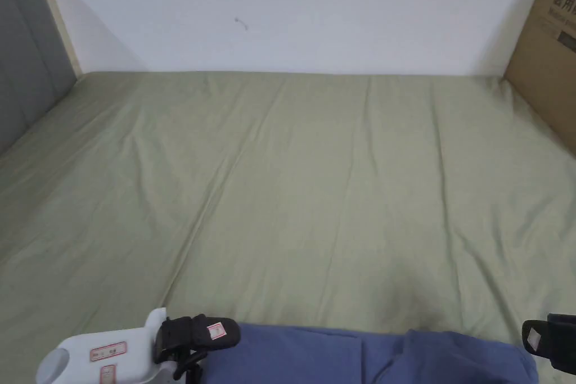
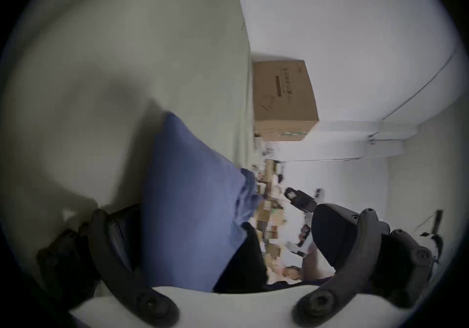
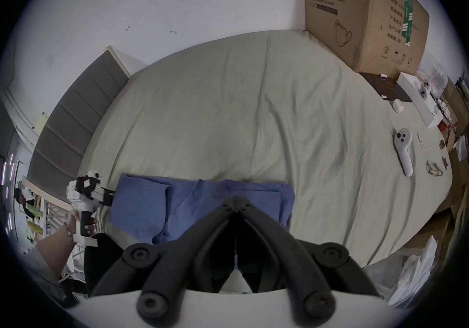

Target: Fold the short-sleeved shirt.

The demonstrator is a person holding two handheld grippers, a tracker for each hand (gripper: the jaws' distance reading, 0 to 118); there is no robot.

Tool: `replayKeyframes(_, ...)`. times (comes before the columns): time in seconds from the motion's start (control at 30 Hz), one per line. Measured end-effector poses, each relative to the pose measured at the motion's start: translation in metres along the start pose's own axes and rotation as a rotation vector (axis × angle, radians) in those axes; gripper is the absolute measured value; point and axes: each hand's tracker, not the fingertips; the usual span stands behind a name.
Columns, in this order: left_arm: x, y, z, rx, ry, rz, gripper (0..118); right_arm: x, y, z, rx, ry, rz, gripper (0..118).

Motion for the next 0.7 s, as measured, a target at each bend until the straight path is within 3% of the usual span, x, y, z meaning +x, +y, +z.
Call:
replayKeyframes(0.13, -0.001, 0.001, -0.018, -0.054, 0.019, -0.076, 118, -0.001, 0.005, 0.000, 0.000, 0.010, -0.013, 0)
replayKeyframes(0.2, -0.003, 0.001, -0.013, -0.046, 0.033, -0.081, 108, -0.001, 0.004, 0.000, 0.001, 0.015, -0.021, 0)
replayKeyframes(0.23, -0.005, 0.002, -0.008, -0.020, 0.084, -0.075, 87, -0.001, 0.004, 0.000, 0.000, 0.017, -0.022, 0)
replayKeyframes(0.27, -0.008, 0.003, -0.006, -0.001, 0.153, -0.064, 29, -0.001, 0.003, -0.001, -0.004, 0.018, -0.020, 0)
replayKeyframes(0.3, -0.012, 0.003, -0.010, 0.009, 0.325, -0.043, 9, -0.001, 0.002, -0.002, -0.008, 0.017, -0.016, 0)
replayKeyframes(0.33, -0.019, -0.001, -0.009, 0.012, 0.383, -0.017, 9, -0.001, 0.000, -0.003, -0.012, 0.017, -0.013, 0)
replayKeyframes(0.37, -0.008, -0.004, -0.008, 0.039, 0.227, -0.002, 9, -0.001, -0.001, -0.003, -0.014, 0.018, -0.013, 0)
replayKeyframes(0.43, 0.023, -0.014, -0.022, 0.019, 0.435, -0.190, 10, 0.000, -0.003, -0.003, -0.017, 0.027, -0.018, 0)
replayKeyframes(0.6, 0.092, -0.047, -0.026, 0.103, 0.738, -0.411, 9, 0.001, -0.002, 0.002, 0.003, 0.046, -0.014, 0)
replayKeyframes(0.7, 0.131, -0.075, -0.035, 0.175, 1.152, -0.655, 9, 0.002, 0.000, 0.006, 0.019, 0.052, -0.004, 0)
